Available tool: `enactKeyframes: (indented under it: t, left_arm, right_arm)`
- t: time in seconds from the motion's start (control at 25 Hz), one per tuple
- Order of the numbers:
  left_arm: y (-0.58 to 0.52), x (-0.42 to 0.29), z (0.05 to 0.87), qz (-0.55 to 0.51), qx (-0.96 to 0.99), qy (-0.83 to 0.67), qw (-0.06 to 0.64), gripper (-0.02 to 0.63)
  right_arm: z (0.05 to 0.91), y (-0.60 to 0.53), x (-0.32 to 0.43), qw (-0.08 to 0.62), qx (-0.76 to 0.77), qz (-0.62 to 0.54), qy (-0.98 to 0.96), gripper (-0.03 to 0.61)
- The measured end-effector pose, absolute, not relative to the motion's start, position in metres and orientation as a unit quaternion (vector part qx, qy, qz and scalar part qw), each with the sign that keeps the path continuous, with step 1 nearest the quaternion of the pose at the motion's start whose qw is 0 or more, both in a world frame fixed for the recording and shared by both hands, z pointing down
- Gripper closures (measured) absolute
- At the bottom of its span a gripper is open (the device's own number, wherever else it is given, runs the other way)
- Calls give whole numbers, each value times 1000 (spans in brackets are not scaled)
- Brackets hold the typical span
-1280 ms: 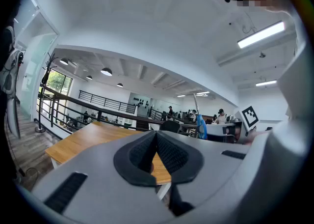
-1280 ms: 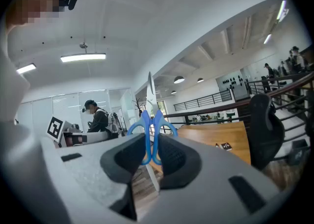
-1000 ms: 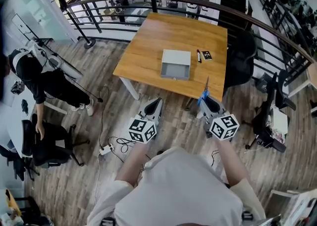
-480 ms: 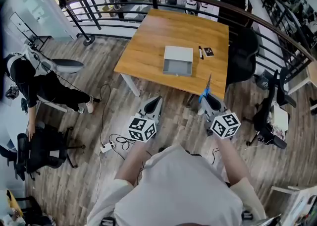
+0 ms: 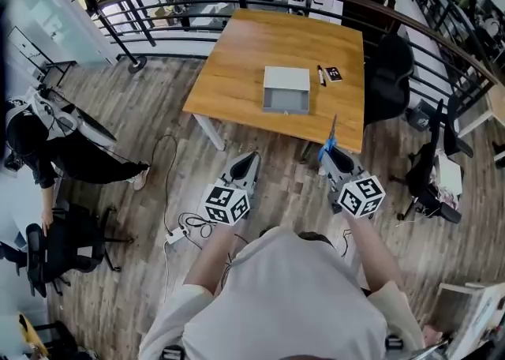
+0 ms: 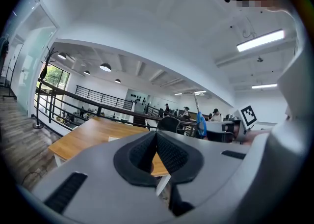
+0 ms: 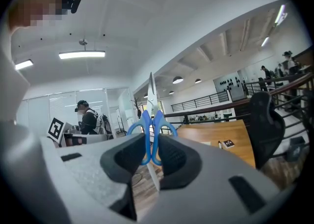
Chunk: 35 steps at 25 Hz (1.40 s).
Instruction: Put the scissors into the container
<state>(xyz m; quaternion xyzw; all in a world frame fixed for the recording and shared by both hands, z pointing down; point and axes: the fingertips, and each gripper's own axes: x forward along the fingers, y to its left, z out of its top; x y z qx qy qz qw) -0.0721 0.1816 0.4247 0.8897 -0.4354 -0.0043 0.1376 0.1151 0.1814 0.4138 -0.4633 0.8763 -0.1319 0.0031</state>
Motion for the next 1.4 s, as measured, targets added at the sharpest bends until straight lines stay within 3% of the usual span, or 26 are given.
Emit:
enactKeyframes:
  t: [0.56,1.4]
  left_arm:
    - [168,-80,436,0,893,-425,148,620]
    - [38,13,443,2,865,-478,152,620]
  right_arm:
    - [428,171,106,-1,-473,-147,869,499]
    - [452,17,184,-31,-395,-171,902,499]
